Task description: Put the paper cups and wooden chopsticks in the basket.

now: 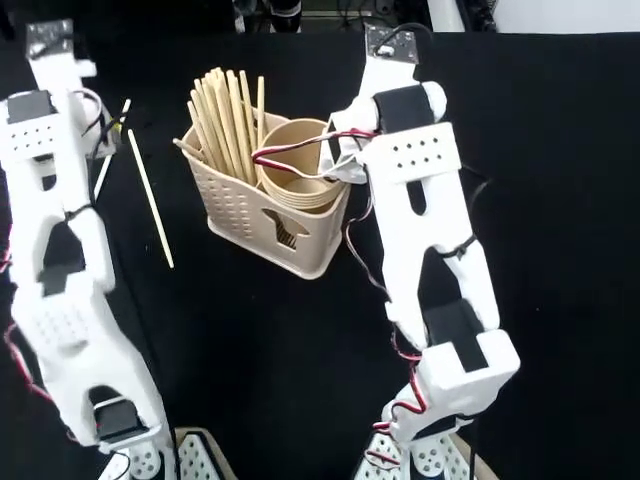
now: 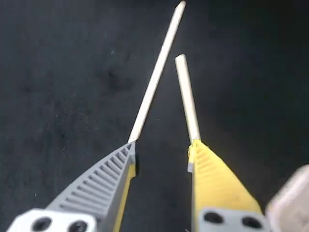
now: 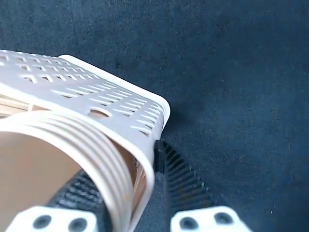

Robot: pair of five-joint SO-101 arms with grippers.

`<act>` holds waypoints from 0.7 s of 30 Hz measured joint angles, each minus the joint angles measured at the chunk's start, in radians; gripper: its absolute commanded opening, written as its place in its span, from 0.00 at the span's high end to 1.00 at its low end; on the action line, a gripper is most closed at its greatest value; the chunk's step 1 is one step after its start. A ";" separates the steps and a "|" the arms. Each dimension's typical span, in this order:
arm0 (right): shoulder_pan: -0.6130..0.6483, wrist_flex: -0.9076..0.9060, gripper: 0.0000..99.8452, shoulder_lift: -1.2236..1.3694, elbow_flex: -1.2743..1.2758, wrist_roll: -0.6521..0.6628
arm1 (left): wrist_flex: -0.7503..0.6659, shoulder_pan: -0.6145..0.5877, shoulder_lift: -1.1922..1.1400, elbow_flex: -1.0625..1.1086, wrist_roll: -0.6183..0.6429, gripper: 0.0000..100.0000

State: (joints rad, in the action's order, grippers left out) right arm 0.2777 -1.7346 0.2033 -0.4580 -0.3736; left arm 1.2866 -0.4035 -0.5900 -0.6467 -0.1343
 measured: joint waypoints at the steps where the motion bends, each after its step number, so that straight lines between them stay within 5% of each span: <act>1: 0.000 0.000 0.99 0.003 -0.005 0.000 | 0.000 -0.009 -0.058 -0.044 -0.009 0.81; 11: 0.000 0.000 0.99 0.038 -0.031 0.000 | 0.086 -0.014 -0.525 -0.497 -0.026 0.83; 16: 0.000 0.000 0.99 0.038 -0.031 0.000 | 0.199 -0.006 -0.661 -0.718 -0.114 0.98; 21: 0.000 0.000 0.99 0.038 -0.031 0.000 | 0.333 -0.003 -0.738 -0.864 -0.163 0.97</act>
State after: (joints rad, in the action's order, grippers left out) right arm 0.2777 -1.7346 0.2417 -0.4887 -0.3736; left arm 1.6195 -0.4066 -1.3280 -1.5106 -0.2969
